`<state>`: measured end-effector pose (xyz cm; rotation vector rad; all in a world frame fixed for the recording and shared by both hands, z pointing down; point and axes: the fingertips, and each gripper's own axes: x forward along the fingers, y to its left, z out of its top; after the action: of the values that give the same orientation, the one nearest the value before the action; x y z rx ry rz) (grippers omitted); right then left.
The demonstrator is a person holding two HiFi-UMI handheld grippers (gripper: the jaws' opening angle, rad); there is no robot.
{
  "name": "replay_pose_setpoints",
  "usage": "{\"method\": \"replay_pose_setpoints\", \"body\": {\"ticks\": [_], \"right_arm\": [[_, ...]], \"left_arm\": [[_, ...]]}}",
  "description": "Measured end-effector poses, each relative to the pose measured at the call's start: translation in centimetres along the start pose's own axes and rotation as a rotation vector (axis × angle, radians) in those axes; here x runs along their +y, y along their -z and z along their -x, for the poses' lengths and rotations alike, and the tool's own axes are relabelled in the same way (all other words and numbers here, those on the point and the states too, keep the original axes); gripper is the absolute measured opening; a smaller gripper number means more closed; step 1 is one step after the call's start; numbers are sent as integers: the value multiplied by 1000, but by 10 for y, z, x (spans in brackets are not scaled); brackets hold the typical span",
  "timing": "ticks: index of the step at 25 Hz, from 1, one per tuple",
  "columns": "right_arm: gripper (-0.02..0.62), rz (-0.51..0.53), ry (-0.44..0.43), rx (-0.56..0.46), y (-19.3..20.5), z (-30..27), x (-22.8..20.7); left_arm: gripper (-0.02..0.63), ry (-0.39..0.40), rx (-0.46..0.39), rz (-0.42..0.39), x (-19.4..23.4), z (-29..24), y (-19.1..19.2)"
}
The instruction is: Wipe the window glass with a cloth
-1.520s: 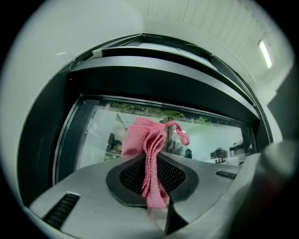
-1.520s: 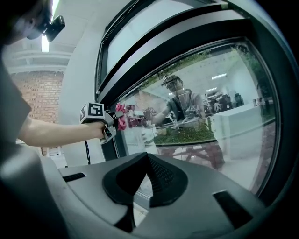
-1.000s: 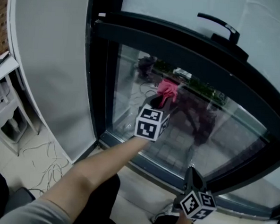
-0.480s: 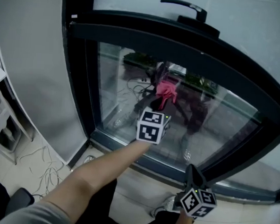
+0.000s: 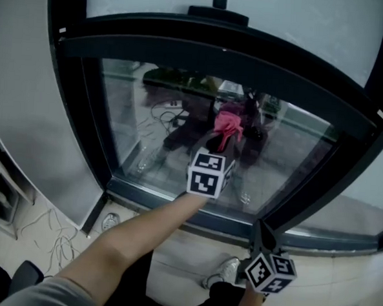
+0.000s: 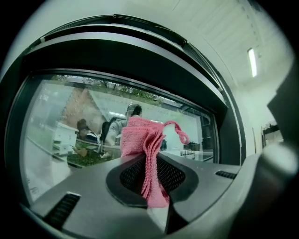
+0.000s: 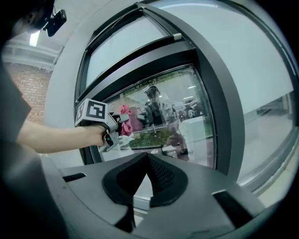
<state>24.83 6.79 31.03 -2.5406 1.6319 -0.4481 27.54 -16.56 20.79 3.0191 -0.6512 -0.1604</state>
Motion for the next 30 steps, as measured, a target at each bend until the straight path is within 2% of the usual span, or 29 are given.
{"method": "replay_pose_setpoints", "body": {"ticks": [7,14,21,25,30], "right_arm": [[0,-20,57,-4,5,21,-33],[0,-50,110,-14,11,42,-61],[0,-88,163,-14,20,62,-90],[0,-104,176,-16,27,68,-102],[0,-103,177,-18,31,64,-109]], "left_arm": [[43,60,12,-6,-49,-17,9],[43,167,15,-21,-117,-38,9],[44,230,16,-75,-166,-57,13],[44,273,31,-167,-188,-63,22],[43,331,75,-357,-200,-66,35]]}}
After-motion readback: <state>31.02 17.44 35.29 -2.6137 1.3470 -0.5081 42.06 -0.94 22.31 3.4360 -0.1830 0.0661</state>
